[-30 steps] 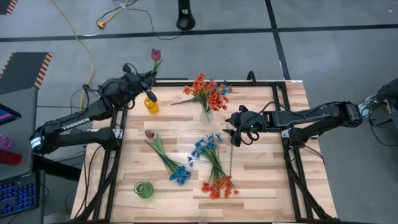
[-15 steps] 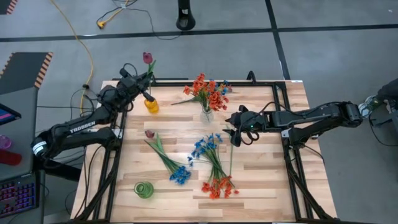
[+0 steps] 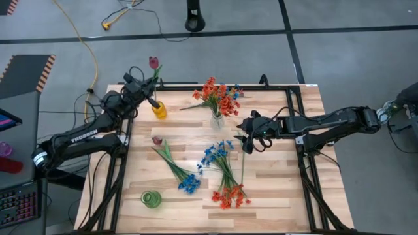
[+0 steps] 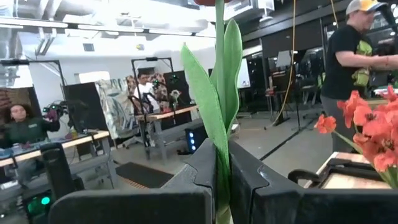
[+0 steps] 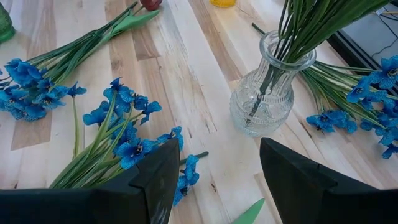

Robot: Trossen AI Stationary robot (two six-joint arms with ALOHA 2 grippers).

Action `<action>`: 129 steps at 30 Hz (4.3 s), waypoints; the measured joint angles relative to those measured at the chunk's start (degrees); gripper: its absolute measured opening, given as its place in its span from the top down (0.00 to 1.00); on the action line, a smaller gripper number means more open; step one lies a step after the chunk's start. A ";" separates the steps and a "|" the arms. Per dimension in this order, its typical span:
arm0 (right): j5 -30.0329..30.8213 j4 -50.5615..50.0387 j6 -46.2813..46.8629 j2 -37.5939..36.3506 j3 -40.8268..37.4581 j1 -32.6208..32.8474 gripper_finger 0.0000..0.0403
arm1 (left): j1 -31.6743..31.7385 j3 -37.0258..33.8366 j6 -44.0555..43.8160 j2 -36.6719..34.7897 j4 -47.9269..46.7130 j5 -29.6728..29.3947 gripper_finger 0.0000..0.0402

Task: Sort flowers into vase by color
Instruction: Put the bottom left red flower into the yellow vase, then put the top blue flowers into the green vase

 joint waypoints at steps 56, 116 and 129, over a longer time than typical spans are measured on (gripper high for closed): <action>0.00 0.43 0.03 0.00 0.00 0.00 0.38 | -0.04 -4.85 3.21 -11.96 -22.06 -15.07 0.39; -0.01 0.39 -0.01 0.00 0.00 -0.09 0.38 | -22.58 21.15 5.06 45.45 -21.71 -11.68 0.39; -0.02 0.37 -0.01 0.00 0.00 -0.09 0.38 | -22.56 21.41 14.52 52.61 -21.50 -17.92 0.39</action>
